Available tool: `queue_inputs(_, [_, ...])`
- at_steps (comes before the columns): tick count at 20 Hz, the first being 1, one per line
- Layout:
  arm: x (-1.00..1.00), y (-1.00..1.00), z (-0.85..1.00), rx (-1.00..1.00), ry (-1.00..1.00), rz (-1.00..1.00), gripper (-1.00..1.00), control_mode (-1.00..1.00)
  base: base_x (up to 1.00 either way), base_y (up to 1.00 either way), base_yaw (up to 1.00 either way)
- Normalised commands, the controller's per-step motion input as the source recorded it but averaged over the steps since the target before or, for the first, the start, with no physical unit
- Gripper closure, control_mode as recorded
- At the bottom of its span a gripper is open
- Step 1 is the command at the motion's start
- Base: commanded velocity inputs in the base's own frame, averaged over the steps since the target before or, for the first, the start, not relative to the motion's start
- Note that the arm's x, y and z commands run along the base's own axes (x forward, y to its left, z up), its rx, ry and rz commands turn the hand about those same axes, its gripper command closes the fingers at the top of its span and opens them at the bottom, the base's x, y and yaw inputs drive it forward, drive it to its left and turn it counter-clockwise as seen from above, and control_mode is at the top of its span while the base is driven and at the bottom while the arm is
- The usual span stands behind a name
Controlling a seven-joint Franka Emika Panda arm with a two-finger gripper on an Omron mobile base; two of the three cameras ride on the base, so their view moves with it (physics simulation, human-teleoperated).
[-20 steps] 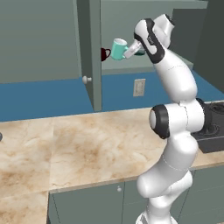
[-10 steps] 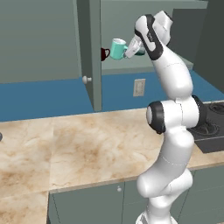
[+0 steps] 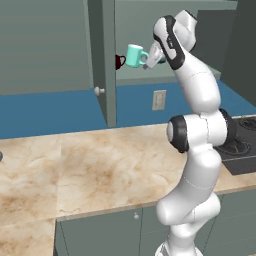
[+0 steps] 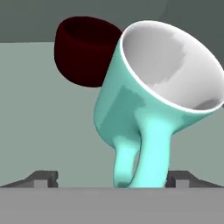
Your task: Pick the mug on the counter and place it in the cabinet with the handle facing the right, like the mugs already inside.
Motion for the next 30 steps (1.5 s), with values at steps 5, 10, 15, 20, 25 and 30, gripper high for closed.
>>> queue_inputs(5, [-0.16, 0.0, -0.03, -0.03, 0.0, 0.01, -1.0, -1.0, 0.0, 0.0, 0.0])
queue_inputs(10, [-0.13, 0.0, -0.03, 0.0, 0.0, 0.0, -1.0, -1.0, 0.0, 0.0, 0.0])
queue_inputs(15, [-0.21, 0.0, -0.05, 0.0, 0.0, 0.0, -1.0, -1.0, 0.0, 0.0, 0.0])
queue_inputs(20, [-0.26, 0.0, -0.08, 0.0, 0.0, 0.0, -1.0, -1.0, 0.0, 0.0, 0.0])
queue_inputs(25, [-0.24, -0.03, -0.05, 0.0, 0.0, 0.0, -1.0, -1.0, 0.0, 0.0, 0.0])
queue_inputs(30, [-0.23, -0.03, -0.03, 0.0, 0.0, 0.0, -1.0, -1.0, 0.0, 0.0, 0.0])
